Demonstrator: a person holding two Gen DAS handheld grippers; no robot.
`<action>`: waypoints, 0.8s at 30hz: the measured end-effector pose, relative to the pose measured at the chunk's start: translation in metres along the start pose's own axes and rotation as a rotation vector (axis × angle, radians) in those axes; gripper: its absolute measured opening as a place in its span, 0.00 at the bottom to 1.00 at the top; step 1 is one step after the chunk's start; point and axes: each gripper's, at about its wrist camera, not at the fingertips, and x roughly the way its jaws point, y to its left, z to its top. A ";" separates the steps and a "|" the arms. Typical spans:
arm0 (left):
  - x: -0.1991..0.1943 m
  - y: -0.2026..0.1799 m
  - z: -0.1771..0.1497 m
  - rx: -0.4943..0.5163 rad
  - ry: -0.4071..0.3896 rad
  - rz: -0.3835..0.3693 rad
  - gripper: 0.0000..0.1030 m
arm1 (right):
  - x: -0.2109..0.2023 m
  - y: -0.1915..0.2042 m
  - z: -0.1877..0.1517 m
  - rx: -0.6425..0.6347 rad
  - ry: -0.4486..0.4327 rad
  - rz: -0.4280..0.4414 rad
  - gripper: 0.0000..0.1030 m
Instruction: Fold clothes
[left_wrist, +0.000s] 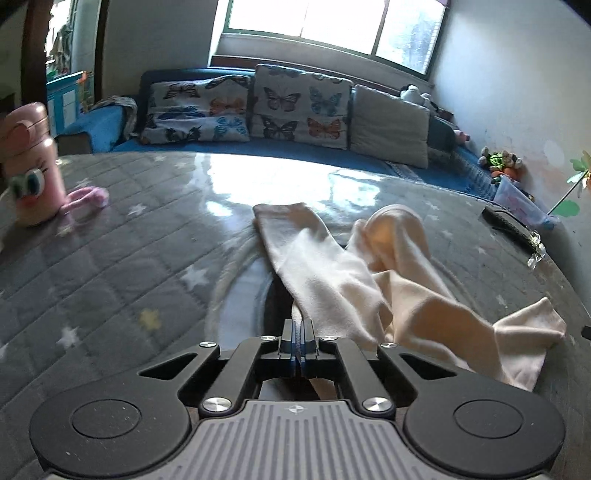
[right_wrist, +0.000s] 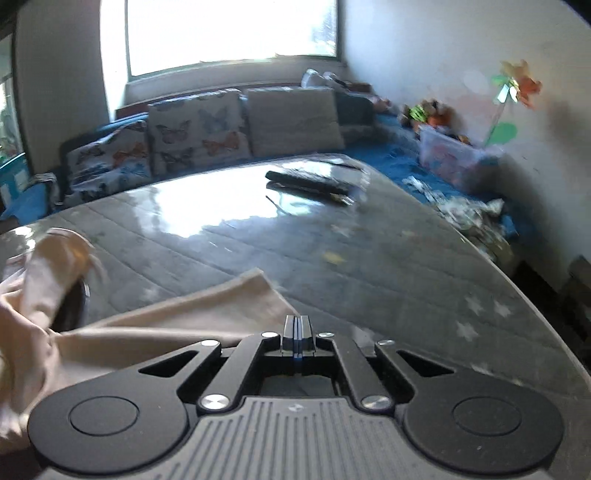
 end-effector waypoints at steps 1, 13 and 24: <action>-0.003 0.004 -0.003 0.000 0.005 0.000 0.02 | -0.001 -0.003 -0.004 -0.006 0.015 0.011 0.00; -0.020 0.017 -0.007 0.006 0.003 0.020 0.24 | 0.009 0.016 0.001 0.009 0.011 0.095 0.26; 0.040 0.027 0.030 -0.035 -0.001 0.100 0.32 | 0.032 0.008 0.004 0.053 0.051 0.076 0.35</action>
